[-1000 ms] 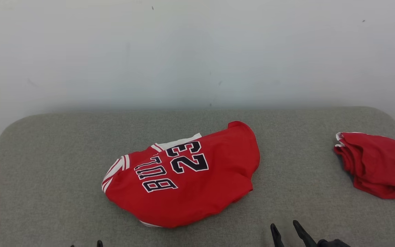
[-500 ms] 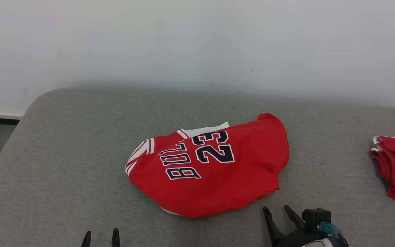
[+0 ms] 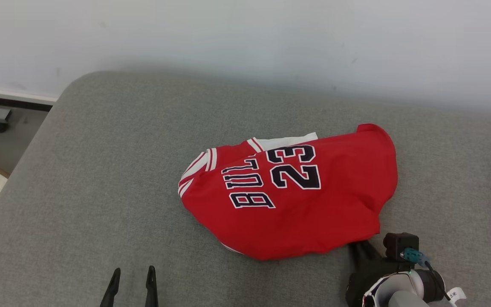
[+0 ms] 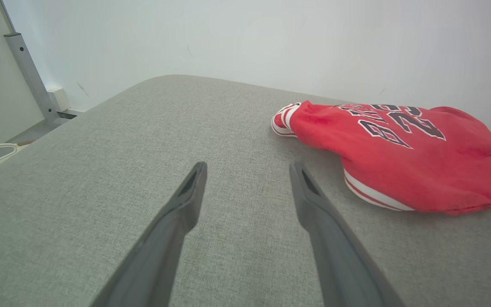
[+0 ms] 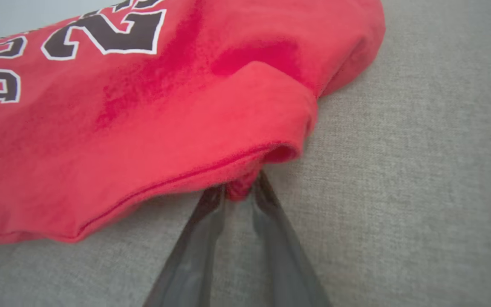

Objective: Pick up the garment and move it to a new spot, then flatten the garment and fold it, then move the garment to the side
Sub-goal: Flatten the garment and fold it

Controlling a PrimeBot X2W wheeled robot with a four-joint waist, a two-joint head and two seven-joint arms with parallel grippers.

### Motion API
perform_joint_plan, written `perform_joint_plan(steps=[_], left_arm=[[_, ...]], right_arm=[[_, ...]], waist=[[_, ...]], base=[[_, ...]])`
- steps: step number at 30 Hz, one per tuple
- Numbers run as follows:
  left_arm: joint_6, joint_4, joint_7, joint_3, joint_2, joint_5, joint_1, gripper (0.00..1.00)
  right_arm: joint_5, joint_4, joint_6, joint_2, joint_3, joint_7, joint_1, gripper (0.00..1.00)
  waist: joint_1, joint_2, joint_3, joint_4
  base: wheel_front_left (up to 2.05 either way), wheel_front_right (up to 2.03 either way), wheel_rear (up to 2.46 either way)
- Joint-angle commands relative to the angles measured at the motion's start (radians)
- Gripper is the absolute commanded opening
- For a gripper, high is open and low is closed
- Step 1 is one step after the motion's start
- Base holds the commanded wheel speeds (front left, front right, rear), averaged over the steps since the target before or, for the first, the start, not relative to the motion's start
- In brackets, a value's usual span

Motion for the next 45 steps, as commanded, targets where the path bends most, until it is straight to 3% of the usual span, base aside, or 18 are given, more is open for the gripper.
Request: perform_joint_plan(steps=[1, 8, 13, 19, 23, 28, 31, 32, 33, 38, 45], left_arm=[[0.002, 0.004, -0.004, 0.000, -0.002, -0.011, -0.009, 1.00], [0.014, -0.007, -0.003, 0.012, -0.002, -0.020, 0.002, 1.00], [0.018, -0.008, -0.003, 0.015, -0.001, -0.033, 0.021, 1.00], [0.024, -0.013, -0.004, 0.010, -0.001, -0.037, 0.018, 1.00], [0.027, -0.015, -0.004, 0.003, -0.001, -0.034, 0.019, 1.00], [0.029, -0.011, -0.004, -0.005, -0.001, -0.038, 0.016, 1.00], [0.026, -0.008, -0.004, -0.012, -0.001, -0.042, 0.019, 1.00], [0.023, -0.006, -0.004, -0.015, -0.001, -0.043, 0.020, 1.00], [0.018, -0.002, -0.004, -0.020, -0.001, -0.046, 0.020, 1.00], [-0.030, 0.039, -0.004, -0.060, -0.001, -0.077, -0.011, 1.00], [-0.079, 0.149, -0.003, -0.147, -0.001, -0.066, -0.075, 1.00]], right_arm=[[-0.025, 0.017, -0.002, 0.003, -0.001, 0.005, 0.009, 0.00], [-0.126, -0.082, -0.003, -0.052, -0.091, 0.003, 0.062, 0.00], [-0.242, -0.236, -0.002, -0.080, -0.173, 0.002, 0.129, 0.00], [-0.350, -0.334, -0.003, -0.130, -0.271, 0.002, 0.178, 0.00], [-0.409, -0.334, -0.003, -0.155, -0.381, 0.002, 0.205, 0.00], [-0.484, -0.250, -0.003, -0.155, -0.505, 0.002, 0.224, 0.00], [-0.547, -0.223, -0.003, -0.127, -0.589, 0.002, 0.236, 0.00], [-0.563, -0.224, -0.003, -0.113, -0.605, 0.002, 0.237, 0.59], [-0.580, -0.230, -0.003, -0.102, -0.618, 0.002, 0.237, 1.00], [-0.599, -0.362, -0.003, -0.055, -0.655, 0.001, 0.268, 1.00], [-0.530, -0.558, -0.003, -0.010, -0.588, 0.001, 0.339, 1.00]], waist=[[-0.0002, -0.0001, 0.009, 0.010], [-0.0002, -0.0001, 0.004, -0.032], [-0.0002, -0.0001, -0.015, -0.108], [-0.0002, -0.0001, -0.042, -0.194], [-0.0002, -0.0001, -0.053, -0.220], [-0.0002, -0.0001, -0.054, -0.224], [-0.0002, -0.0001, -0.053, -0.222], [-0.0002, -0.0001, -0.053, -0.223], [-0.0002, -0.0001, -0.053, -0.223], [-0.0002, -0.0001, -0.054, -0.235], [-0.0002, -0.0001, -0.054, -0.283]], base=[[0.00, 0.00, 0.00], [0.00, 0.00, 0.00], [0.00, 0.00, 0.00], [0.00, 0.00, 0.00], [0.00, 0.00, 0.00], [0.00, 0.00, 0.00], [0.00, 0.00, 0.00], [0.00, 0.00, 0.00], [0.00, 0.00, 0.00], [0.00, 0.00, 0.00], [0.00, 0.00, 0.00]])
